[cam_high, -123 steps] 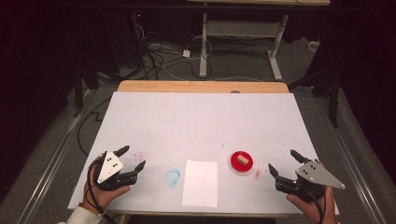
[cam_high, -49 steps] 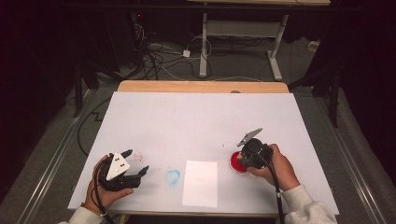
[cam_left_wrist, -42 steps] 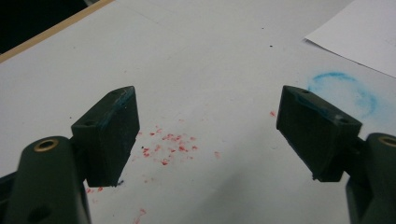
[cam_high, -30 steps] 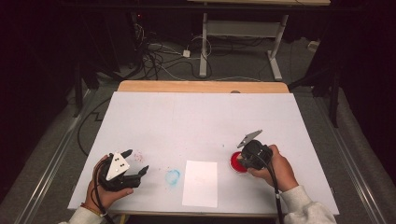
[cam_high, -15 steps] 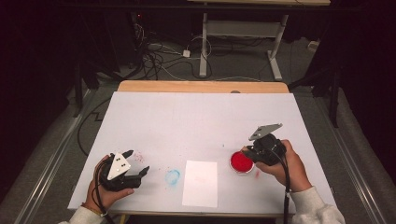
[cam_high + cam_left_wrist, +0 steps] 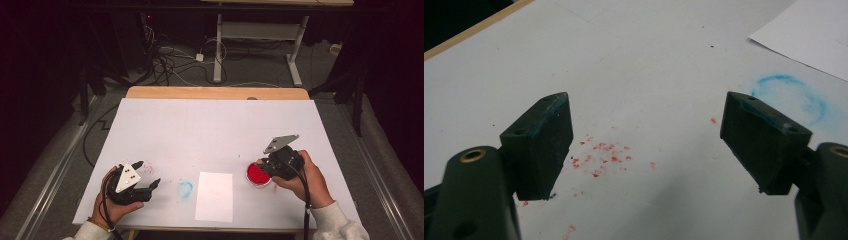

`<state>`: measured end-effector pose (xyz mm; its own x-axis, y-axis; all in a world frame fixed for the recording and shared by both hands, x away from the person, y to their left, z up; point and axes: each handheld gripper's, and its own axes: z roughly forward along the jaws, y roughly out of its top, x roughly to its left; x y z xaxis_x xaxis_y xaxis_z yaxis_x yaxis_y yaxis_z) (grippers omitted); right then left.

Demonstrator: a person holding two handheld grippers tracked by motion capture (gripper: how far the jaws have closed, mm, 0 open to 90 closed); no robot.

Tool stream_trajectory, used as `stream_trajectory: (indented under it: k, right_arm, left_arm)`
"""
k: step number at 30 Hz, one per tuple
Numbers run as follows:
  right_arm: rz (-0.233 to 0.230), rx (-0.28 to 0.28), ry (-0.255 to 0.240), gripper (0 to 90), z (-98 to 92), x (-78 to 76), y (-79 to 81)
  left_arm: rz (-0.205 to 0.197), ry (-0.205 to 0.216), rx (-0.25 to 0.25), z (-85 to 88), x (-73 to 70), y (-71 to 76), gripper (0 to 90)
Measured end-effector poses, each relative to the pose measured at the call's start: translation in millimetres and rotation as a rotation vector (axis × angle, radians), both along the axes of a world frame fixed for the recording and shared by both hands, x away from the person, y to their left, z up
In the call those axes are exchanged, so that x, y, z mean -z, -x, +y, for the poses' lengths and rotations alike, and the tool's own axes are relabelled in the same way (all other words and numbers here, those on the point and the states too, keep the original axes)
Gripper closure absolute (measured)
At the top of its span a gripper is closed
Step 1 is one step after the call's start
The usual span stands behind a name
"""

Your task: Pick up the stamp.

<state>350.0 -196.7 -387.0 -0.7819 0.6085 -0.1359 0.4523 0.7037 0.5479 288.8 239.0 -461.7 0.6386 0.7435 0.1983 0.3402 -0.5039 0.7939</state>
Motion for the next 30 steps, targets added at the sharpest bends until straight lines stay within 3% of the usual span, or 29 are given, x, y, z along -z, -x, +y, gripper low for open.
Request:
stream_trajectory:
  k: [6,14,26,30]
  right_arm:
    - [0.065,0.017,0.06,76.0,1.9,23.9,-11.0]
    - [0.118,0.015,0.109,76.1,6.7,41.6,-16.9]
    - [0.101,0.023,0.132,76.2,10.2,44.6,-14.9]
    - [0.096,0.023,0.142,76.2,11.3,45.2,-13.8]
  left_arm:
    - [0.0,-0.004,0.001,-0.2,0.3,-0.1,20.6]
    - [0.004,-0.011,0.005,-0.3,0.6,-0.1,20.6]
    - [-0.009,-0.025,0.012,-1.3,0.5,-1.0,20.7]
    - [0.006,-0.019,0.009,-1.5,1.4,-0.6,20.7]
